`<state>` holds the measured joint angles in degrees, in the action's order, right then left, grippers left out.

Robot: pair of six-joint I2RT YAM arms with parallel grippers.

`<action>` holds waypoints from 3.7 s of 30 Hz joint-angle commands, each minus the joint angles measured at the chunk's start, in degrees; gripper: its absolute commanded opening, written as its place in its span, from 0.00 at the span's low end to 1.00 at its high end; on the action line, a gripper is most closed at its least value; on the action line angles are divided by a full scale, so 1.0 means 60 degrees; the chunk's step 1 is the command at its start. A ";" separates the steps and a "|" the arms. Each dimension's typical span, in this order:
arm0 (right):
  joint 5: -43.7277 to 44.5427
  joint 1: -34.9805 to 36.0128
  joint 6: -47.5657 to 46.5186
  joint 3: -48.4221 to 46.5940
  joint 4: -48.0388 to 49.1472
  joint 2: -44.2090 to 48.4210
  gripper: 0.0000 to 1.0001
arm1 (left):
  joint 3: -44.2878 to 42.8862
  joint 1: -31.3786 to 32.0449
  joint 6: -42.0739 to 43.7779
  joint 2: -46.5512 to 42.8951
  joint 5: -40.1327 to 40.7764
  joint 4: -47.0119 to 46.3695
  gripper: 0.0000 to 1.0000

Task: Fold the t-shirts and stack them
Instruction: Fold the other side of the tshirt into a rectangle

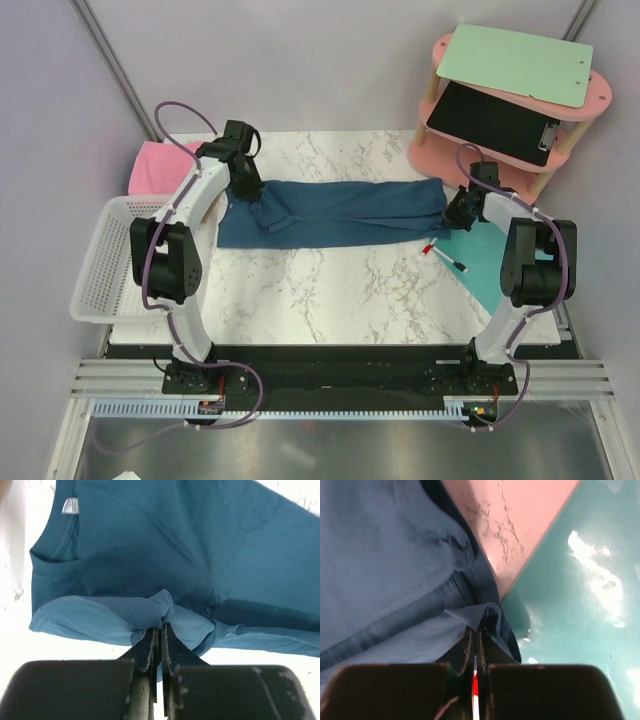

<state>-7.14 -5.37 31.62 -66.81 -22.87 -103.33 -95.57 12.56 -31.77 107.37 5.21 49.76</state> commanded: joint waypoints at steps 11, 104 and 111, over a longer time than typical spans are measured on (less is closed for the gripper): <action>-0.1154 -0.0219 0.0927 0.0689 0.3225 0.0727 0.98 | -0.1707 -0.0467 0.0666 0.1585 -0.0825 0.0247 0.02; -0.2019 0.0616 -0.0040 0.1979 0.3138 0.1562 0.98 | 0.3008 0.0514 0.1545 -0.0786 -0.0400 -0.2521 0.66; -0.2077 0.0616 -0.0040 0.2125 0.3182 0.1592 0.98 | 0.2716 0.0909 0.1399 -0.0259 0.0214 -0.2682 0.66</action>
<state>-18.31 -1.98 31.14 -54.61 -5.61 -93.62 -77.49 16.86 -24.25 104.33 2.59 34.52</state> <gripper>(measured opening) 0.982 0.656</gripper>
